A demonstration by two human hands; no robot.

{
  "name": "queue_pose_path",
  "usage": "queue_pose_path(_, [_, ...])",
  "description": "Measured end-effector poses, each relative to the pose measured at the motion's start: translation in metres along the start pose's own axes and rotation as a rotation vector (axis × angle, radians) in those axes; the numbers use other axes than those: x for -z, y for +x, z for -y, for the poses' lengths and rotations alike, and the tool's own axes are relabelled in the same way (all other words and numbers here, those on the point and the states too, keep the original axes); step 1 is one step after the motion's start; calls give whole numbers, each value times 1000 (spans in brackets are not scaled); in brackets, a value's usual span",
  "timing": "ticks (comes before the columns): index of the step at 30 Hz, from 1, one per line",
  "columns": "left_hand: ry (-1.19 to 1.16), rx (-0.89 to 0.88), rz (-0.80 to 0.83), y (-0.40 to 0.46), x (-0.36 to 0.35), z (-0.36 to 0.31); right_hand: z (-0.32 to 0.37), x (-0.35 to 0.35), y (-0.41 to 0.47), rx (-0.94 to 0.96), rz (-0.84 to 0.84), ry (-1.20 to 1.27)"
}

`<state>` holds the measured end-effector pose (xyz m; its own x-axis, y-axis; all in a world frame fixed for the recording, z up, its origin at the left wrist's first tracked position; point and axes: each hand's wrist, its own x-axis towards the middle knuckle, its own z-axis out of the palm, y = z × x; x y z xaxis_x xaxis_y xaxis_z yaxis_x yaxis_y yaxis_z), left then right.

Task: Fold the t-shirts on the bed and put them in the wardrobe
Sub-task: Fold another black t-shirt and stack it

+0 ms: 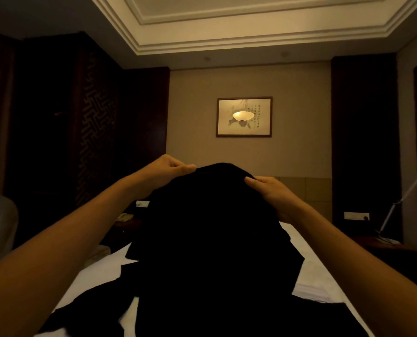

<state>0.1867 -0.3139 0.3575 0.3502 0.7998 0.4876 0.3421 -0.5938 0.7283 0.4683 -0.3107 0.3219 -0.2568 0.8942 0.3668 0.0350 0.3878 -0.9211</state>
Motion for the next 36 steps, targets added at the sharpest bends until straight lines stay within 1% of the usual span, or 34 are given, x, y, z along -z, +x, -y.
queue_pose_path(2, [-112, -36, -46, 1, -4, -5, -4, 0, 1, -25, 22, 53])
queue_pose_path(4, [-219, -56, -144, 1, -5, -11, -7, 1, 0, -36, 46, 72])
queue_pose_path(5, [-221, -51, -189, 1, -4, -13, -6, 0, -2, -40, 56, 84])
queue_pose_path(7, [-132, -27, -221, 2, -6, -11, -2, -4, -4, -52, 46, 121])
queue_pose_path(9, [-118, 19, -175, 3, -17, -5, 7, -14, -3, -48, -5, 151])
queue_pose_path(10, [-175, 42, -121, 4, -25, -2, 12, -20, 0, -40, -39, 147])
queue_pose_path(12, [-319, 69, 43, 4, -44, 7, 21, -33, 8, -28, -122, 125])
queue_pose_path(14, [-329, 109, 188, 5, -65, 14, 29, -45, 15, -21, -195, 77])
queue_pose_path(16, [-319, 156, 275, 2, -84, 18, 36, -53, 22, -5, -261, 64])
queue_pose_path(17, [-357, 181, 312, -1, -92, 18, 39, -55, 26, -2, -289, 61])
queue_pose_path(19, [-408, 203, 325, -3, -105, 20, 43, -56, 33, -12, -325, 2])
queue_pose_path(20, [-393, 193, 307, -4, -109, 18, 43, -54, 37, -15, -338, -35])
queue_pose_path(22, [-364, 168, 238, -1, -113, 16, 40, -51, 42, -28, -359, -96])
queue_pose_path(24, [-396, 167, 170, 3, -110, 16, 35, -45, 44, -56, -371, -118])
queue_pose_path(26, [-456, 163, 107, 6, -102, 18, 29, -37, 41, -89, -325, -98])
queue_pose_path(27, [-500, 160, 73, 6, -98, 18, 26, -32, 38, -108, -261, -89])
queue_pose_path(29, [-599, 150, -33, 5, -91, 17, 15, -27, 29, -163, -96, -60])
queue_pose_path(31, [-633, 136, -156, 4, -83, 13, -1, -28, 19, -188, 83, 46])
queue_pose_path(33, [-634, 141, -243, 5, -75, 9, -17, -32, 9, -167, 240, 175])
queue_pose_path(36, [-610, 150, -310, 6, -61, 7, -35, -33, -3, -94, 344, 230])
